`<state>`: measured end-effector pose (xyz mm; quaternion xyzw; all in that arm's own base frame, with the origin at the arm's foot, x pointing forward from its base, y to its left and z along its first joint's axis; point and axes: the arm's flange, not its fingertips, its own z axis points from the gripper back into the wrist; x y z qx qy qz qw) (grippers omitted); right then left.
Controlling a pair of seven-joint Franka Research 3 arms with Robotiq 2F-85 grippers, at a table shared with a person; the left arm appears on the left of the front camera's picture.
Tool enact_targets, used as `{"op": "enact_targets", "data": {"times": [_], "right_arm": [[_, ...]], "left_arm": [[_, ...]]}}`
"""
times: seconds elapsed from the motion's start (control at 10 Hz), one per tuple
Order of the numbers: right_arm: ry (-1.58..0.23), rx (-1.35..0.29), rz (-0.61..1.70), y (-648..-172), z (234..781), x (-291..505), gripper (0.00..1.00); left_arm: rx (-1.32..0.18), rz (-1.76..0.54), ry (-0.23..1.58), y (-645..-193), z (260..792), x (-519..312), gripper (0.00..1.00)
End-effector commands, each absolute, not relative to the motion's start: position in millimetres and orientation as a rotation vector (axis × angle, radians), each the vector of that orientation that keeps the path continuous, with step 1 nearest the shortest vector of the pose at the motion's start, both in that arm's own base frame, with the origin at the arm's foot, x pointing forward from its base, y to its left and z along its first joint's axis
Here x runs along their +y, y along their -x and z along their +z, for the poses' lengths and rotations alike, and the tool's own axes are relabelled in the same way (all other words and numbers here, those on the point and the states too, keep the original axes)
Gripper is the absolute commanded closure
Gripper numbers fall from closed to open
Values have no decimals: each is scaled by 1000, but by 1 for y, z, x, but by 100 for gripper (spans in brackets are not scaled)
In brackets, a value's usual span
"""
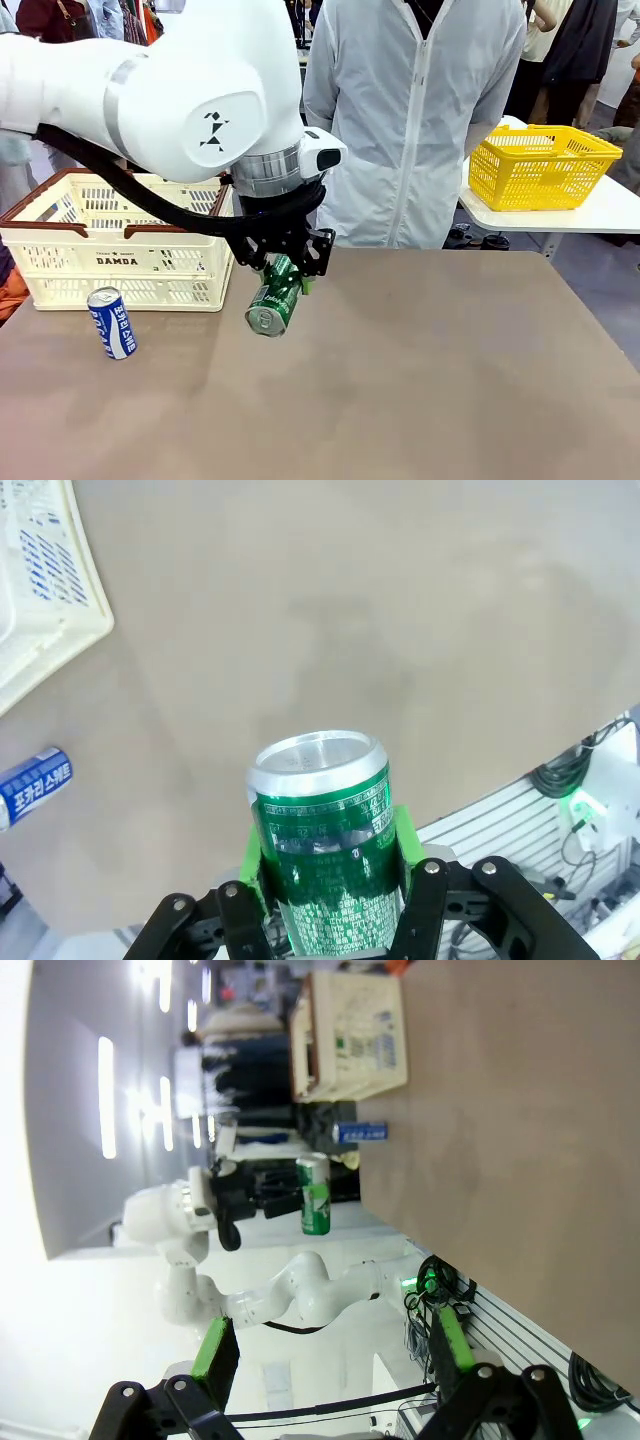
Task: Place the drinks into the Shopping basket.
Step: Pick up one drink and place it into the Shopping basket.
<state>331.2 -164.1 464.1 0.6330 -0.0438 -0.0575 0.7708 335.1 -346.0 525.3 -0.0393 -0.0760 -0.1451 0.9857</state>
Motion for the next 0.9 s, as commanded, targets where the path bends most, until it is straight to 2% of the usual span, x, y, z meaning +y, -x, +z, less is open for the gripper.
{"op": "enact_targets", "data": {"times": [0.0, 0.2, 0.5, 0.8], "right_arm": [[-1369, -78, -130, -331, 470, -166, 0], [-1369, -78, -130, -331, 470, -166, 0], [-1369, -78, -130, -331, 470, -166, 0], [-1369, -78, -130, -331, 470, -166, 0]], "left_arm": [[-154, -277, 83, -348, 530, -353, 100], [-146, -288, 78, -341, 523, -348, 100], [-131, -103, 226, -437, 609, -268, 100], [-236, 81, 315, -515, 660, -185, 100]]}}
